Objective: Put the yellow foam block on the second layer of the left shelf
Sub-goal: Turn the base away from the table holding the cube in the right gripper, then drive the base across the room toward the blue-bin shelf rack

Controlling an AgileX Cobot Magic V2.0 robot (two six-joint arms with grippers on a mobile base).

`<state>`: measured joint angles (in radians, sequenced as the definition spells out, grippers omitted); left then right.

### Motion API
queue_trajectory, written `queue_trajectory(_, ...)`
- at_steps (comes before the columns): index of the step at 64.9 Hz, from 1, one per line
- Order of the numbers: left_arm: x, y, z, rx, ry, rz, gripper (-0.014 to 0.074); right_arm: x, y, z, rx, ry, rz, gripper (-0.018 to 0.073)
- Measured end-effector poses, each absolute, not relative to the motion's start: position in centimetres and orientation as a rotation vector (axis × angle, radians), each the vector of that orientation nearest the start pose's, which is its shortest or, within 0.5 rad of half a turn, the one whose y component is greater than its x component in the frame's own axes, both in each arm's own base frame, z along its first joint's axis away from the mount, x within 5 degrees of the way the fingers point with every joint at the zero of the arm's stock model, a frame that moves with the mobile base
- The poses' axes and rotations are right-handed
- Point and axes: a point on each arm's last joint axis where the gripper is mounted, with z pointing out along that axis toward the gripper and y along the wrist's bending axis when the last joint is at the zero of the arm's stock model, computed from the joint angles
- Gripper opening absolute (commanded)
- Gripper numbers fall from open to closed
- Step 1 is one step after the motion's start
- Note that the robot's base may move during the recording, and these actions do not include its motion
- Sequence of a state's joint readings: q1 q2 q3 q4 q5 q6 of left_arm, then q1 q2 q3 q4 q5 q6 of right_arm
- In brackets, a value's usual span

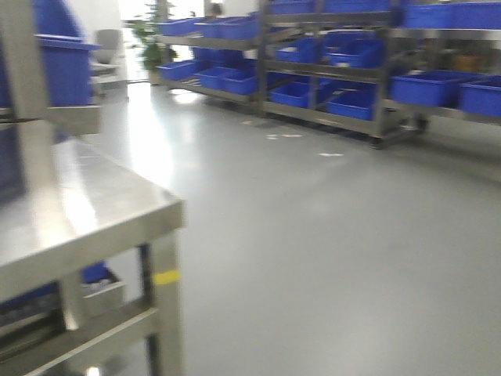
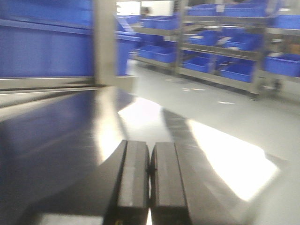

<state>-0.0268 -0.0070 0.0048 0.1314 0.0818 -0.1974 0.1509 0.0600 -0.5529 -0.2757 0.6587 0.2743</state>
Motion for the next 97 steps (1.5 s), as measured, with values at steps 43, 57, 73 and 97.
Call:
queue_trajectory(43, 5.61, -0.05, 20.46, -0.039, 1.562, -0.065, 0.0136, 0.99, -1.41, 32.89, 0.049, 1.629, 0.016, 0.0183)
queue_trajectory(57, 5.61, -0.05, 20.46, -0.039, 1.562, -0.065, 0.0136, 0.97, -1.41, 32.89, 0.049, 1.628, 0.016, 0.0183)
queue_trajectory(73, 5.61, -0.05, 20.46, -0.039, 1.562, -0.065, 0.0136, 0.96, -1.42, 32.87, 0.049, 1.630, 0.016, 0.0183)
queue_trajectory(97, 5.61, -0.05, 20.46, -0.039, 1.562, -0.065, 0.0136, 0.96, -1.42, 32.87, 0.049, 1.630, 0.016, 0.0183)
